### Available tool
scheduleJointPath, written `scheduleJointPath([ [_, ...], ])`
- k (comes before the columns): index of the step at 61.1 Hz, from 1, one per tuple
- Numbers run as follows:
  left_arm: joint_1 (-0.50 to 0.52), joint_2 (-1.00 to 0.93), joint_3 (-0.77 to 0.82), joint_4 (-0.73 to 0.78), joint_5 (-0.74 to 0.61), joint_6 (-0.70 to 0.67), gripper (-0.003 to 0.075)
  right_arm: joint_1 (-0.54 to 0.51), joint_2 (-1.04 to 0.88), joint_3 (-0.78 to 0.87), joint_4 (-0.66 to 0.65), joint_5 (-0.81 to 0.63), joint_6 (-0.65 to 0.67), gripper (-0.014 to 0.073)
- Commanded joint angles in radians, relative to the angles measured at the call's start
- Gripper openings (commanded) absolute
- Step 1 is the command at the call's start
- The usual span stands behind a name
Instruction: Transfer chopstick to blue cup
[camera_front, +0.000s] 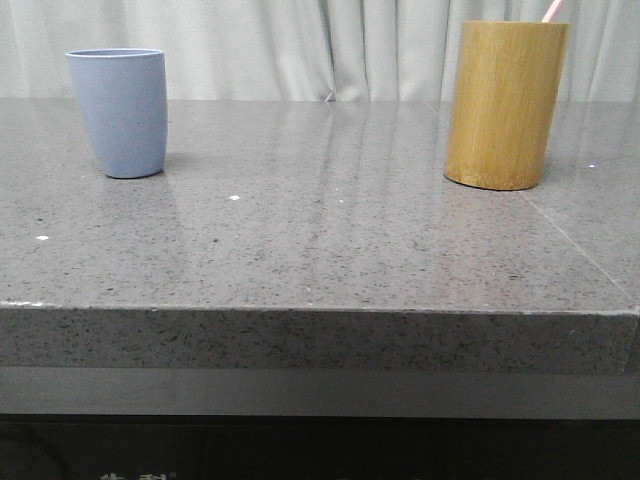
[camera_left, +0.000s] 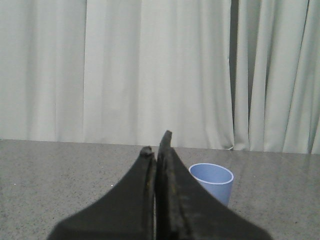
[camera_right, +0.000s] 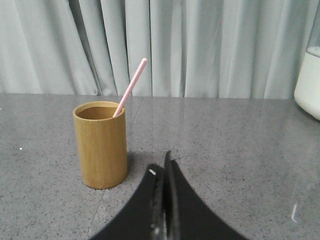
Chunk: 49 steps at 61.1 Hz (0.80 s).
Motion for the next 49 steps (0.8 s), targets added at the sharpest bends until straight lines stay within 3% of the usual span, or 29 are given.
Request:
scheduleJointPath([
  [1, -0.007, 0.097, -0.119, -0.001, 0.005, 0.001, -0.0019, -0.003, 0.100, -0.119, -0.024, 0.027, 0.000, -0.0068],
  [12, -0.007, 0.267, -0.275, -0.001, 0.153, 0.001, -0.0019, -0.003, 0.269, -0.247, -0.024, 0.147, 0.000, -0.0068],
  [49, -0.007, 0.572, -0.285, -0.004, 0.146, 0.001, -0.0018, -0.003, 0.509, -0.253, -0.024, 0.139, -0.001, -0.0045],
])
